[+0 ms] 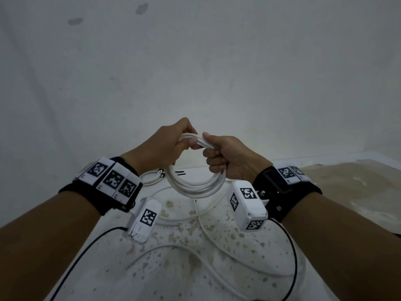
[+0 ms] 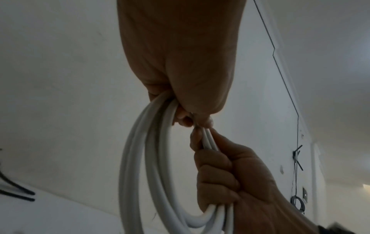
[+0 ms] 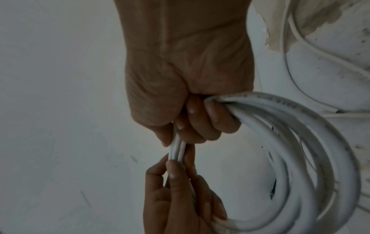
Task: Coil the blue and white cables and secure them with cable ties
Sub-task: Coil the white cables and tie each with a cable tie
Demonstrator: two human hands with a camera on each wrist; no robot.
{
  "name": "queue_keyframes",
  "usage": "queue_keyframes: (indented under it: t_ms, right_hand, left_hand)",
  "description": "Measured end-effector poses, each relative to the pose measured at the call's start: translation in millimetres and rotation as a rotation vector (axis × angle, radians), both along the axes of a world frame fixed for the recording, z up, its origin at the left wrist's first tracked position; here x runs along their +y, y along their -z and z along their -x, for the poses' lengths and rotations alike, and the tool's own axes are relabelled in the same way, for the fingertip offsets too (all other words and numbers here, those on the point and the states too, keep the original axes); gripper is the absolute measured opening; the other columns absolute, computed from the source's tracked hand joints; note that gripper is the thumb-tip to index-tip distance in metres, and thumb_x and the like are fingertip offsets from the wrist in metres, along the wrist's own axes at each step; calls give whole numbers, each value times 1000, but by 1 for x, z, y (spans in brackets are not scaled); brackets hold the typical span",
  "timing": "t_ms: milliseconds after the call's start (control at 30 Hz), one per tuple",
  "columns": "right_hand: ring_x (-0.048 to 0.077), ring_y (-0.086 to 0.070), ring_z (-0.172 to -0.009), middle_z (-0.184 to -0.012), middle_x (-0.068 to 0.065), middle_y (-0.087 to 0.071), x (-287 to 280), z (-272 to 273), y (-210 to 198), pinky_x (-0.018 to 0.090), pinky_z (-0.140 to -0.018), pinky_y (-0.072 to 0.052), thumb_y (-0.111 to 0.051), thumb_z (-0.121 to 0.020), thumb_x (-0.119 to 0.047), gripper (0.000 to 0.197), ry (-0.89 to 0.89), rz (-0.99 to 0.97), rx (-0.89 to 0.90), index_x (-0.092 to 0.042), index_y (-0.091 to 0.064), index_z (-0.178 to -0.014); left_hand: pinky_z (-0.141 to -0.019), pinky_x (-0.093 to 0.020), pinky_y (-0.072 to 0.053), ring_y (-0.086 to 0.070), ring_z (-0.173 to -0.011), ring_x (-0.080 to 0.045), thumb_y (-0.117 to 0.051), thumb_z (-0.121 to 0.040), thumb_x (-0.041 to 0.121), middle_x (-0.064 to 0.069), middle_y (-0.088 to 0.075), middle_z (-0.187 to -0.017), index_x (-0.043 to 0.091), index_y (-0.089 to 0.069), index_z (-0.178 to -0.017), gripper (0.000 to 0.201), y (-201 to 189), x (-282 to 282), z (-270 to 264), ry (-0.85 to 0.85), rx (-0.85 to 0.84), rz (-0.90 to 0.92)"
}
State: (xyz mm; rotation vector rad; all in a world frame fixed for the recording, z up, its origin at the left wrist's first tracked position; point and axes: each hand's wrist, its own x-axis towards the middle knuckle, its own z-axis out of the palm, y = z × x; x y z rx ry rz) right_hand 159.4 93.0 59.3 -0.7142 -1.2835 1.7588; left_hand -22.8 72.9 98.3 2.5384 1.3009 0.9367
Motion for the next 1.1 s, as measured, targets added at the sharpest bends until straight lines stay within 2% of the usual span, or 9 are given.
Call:
queue_keyframes:
  t_ms: [100, 267, 433, 633, 733, 833, 900, 967, 1100]
  right_hand:
    - [4, -17, -37, -52, -7, -23, -2, 1, 2, 18, -36, -14, -45, -102, -37, 36, 44, -35, -51, -6, -61, -95]
    - [4, -17, -39, -53, -6, -24, -4, -4, 8, 18, -35, -13, -48, -102, -33, 27, 50, -85, -108, -19, -44, -79]
    - [5, -17, -39, -53, -6, -24, -10, -16, 15, 18, -35, -15, -49, -102, -33, 26, 58, -83, -99, -20, -42, -80]
    - [6, -18, -39, -53, -6, -25, -31, -37, 25, 20, -38, -12, -47, -103, -32, 31, 122, -106, -132, -19, -42, -74]
    - [8, -23, -40, -55, -4, -31, -43, -61, 35, 21, -40, -21, -46, -103, -35, 31, 190, -115, -192, -17, -46, -78]
    - [14, -45, -46, -61, 4, -56, -59, -91, 46, 24, -47, -39, -44, -102, -44, 41, 339, -81, -245, -8, -59, -88]
    - [20, -60, -58, -74, 8, -68, -67, -119, 54, 28, -58, -50, -44, -102, -43, 46, 499, -104, -408, -3, -65, -95]
    - [26, -66, -69, -84, 12, -72, -76, -155, 64, 32, -64, -54, -51, -99, -31, 37, 649, -190, -747, 2, -67, -99]
    - [23, -56, -56, -65, 9, -58, -107, -225, 74, 32, -58, -51, -50, -90, -11, 27, 715, -255, -1490, -2, -58, -66]
  left_hand:
    - [-44, -27, -49, -50, -46, -11, -52, -100, 28, 13, -63, -67, 18, -53, -99, 10, 8, 1, -1, -25, -53, -1]
    - [-50, -31, -52, -52, -50, -13, -55, -98, 25, -4, -63, -69, 12, -55, -91, 15, 21, -3, -9, -26, -276, 152]
    - [-49, -19, -38, -45, -49, -2, -56, -97, 30, 5, -64, -72, 19, -56, -94, 12, 32, -9, -22, -54, -154, 45]
    - [-46, -19, -35, -42, -45, -8, -56, -97, 24, -11, -65, -70, 10, -55, -85, 19, 48, -15, -51, -83, -246, -26]
    - [-51, -27, -36, -48, -49, -15, -57, -96, 23, -8, -65, -67, 13, -57, -83, 17, 61, -18, -77, -77, -292, 2]
    - [-50, -27, -33, -42, -39, -4, -58, -96, 23, -5, -65, -66, 14, -57, -81, 17, 75, -24, -107, -58, -294, 36]
    - [-50, -27, -32, -43, -38, -4, -58, -95, 25, -4, -66, -66, 16, -57, -80, 18, 84, -28, -125, -49, -283, 48]
    - [-50, -27, -34, -44, -43, -7, -58, -95, 26, -6, -66, -67, 16, -57, -80, 18, 94, -32, -142, -33, -282, 78]
    - [-54, -29, -38, -50, -54, -19, -59, -95, 28, -10, -67, -70, 17, -56, -78, 20, 108, -41, -170, -8, -288, 138]
